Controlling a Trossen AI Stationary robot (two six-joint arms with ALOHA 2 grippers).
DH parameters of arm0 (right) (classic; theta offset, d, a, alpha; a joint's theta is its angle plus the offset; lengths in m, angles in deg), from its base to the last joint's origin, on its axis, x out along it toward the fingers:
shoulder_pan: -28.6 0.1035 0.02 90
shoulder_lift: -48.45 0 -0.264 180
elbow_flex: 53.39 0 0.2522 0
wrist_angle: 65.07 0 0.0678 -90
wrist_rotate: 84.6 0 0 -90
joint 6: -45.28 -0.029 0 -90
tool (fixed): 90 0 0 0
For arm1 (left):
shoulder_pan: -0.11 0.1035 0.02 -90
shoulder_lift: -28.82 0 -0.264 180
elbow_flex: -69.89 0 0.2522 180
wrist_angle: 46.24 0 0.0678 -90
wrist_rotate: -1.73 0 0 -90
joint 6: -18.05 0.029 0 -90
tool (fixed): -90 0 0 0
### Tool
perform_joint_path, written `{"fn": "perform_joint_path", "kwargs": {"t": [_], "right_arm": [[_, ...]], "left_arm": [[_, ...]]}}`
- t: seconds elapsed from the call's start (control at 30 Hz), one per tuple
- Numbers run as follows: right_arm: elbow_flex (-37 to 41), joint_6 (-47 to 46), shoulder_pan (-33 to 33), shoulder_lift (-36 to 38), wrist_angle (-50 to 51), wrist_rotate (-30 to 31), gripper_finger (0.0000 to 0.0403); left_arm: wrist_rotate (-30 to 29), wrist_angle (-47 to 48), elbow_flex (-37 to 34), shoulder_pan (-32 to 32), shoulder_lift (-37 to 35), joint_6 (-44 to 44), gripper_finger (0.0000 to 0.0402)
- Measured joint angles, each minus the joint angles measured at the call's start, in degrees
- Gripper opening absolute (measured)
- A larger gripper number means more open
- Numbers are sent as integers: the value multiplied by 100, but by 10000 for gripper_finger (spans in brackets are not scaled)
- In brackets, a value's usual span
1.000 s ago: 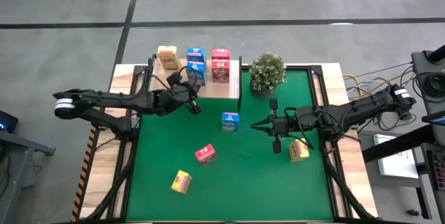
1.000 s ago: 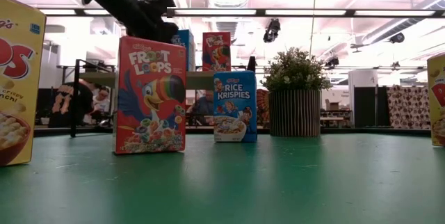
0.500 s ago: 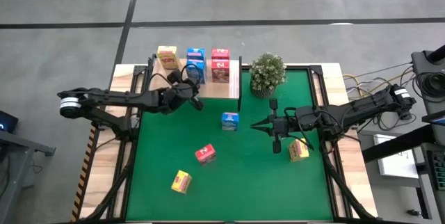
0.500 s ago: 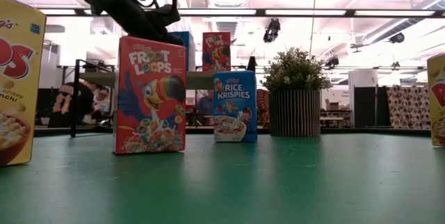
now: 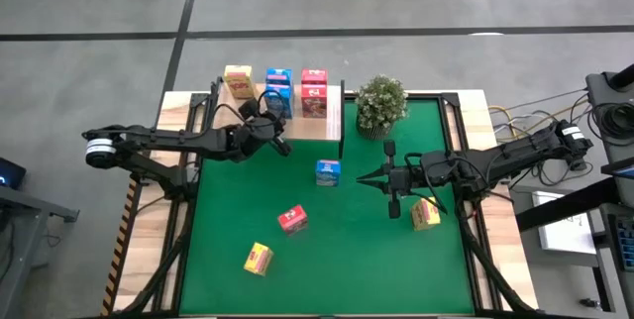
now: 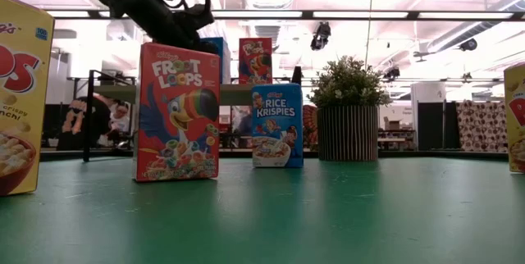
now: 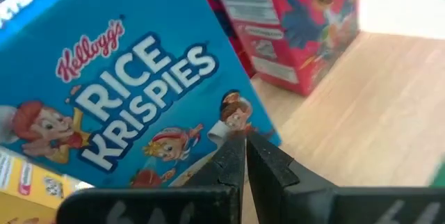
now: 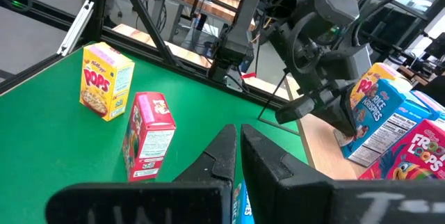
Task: Stack cereal on shelf
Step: Put the bottom blue cereal box on the shelf aligned with the other blue cereal box, then put the red cereal box on the shelf aligned with the other red cereal boxes
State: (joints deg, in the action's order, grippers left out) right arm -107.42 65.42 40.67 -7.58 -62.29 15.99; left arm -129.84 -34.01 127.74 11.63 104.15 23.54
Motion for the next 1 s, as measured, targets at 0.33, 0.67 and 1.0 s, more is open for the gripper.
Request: {"fn": "perform_joint_path", "kwargs": {"t": [0.33,0.67,1.0], "right_arm": [[-2,-63,0,0,7,1,12],[-67,-1195,-253,0,-69,725,12],[-412,-1629,-1188,0,216,697,12]], "left_arm": [[203,749,482,-897,-1423,909,0],[154,827,621,-420,-2636,1787,0],[169,738,-51,-101,-3078,2238,0]]}}
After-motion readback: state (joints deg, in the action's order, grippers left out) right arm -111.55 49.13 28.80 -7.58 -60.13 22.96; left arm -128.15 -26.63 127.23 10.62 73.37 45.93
